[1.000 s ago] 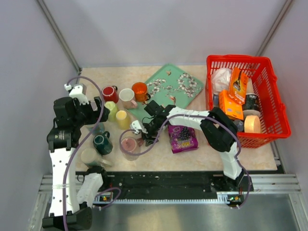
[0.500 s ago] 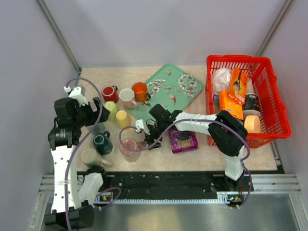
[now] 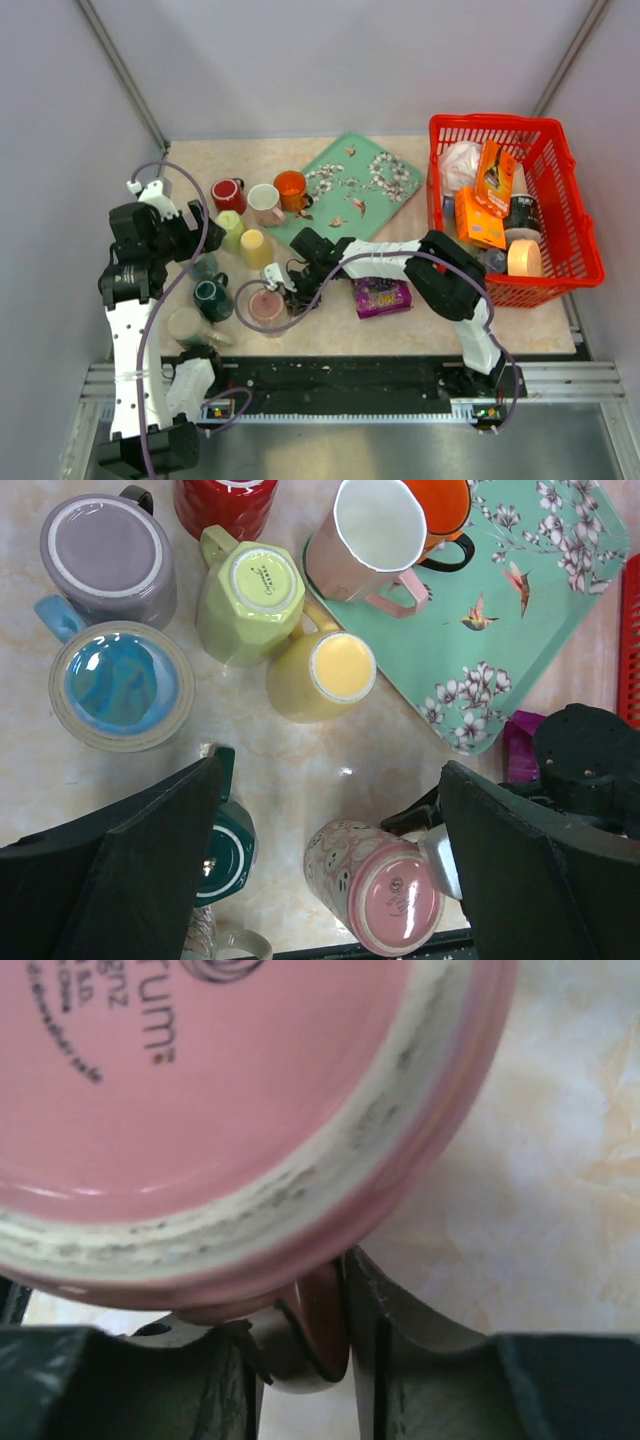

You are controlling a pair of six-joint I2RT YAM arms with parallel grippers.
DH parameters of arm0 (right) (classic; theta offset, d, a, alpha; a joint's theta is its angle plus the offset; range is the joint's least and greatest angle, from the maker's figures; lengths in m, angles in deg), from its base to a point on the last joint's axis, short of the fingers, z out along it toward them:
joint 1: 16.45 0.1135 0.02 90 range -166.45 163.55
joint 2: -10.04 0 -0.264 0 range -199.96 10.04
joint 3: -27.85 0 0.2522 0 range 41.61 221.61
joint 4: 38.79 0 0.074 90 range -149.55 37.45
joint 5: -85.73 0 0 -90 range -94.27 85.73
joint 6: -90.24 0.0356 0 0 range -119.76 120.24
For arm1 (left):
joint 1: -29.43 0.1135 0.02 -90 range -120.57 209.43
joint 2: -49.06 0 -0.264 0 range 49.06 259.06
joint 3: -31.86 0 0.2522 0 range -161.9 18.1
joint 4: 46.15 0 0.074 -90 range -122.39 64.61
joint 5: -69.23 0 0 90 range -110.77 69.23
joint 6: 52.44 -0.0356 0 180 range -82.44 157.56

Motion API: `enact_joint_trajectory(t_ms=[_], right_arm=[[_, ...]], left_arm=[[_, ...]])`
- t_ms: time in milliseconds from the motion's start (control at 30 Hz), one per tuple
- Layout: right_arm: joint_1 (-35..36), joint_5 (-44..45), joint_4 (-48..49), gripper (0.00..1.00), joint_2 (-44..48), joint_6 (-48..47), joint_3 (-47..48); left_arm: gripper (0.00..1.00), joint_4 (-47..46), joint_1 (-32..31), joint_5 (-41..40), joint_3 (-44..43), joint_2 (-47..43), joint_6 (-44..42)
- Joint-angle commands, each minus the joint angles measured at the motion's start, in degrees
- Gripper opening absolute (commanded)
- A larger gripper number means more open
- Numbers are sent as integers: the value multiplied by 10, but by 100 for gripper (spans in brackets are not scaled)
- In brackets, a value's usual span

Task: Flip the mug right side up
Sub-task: Turn over the cup at the center of the board.

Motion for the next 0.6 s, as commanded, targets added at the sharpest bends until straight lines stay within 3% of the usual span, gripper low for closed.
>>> enact_joint_trajectory(t_ms=[0, 67, 100, 333, 567], right_arm=[[4, -4, 5, 21, -8, 9, 20], [4, 6, 9, 4, 2, 20, 13], [-1, 9, 7, 0, 10, 21, 10], [-46, 4, -36, 0, 106, 38, 24], [-155, -76, -95, 0, 156, 173, 124]], left_arm=[[94, -31, 5, 13, -5, 4, 8], [94, -36, 5, 18, -1, 6, 8], [95, -38, 5, 19, 0, 8, 4], [99, -86, 4, 88, -10, 5, -108], [99, -73, 4, 159, -141, 88, -392]])
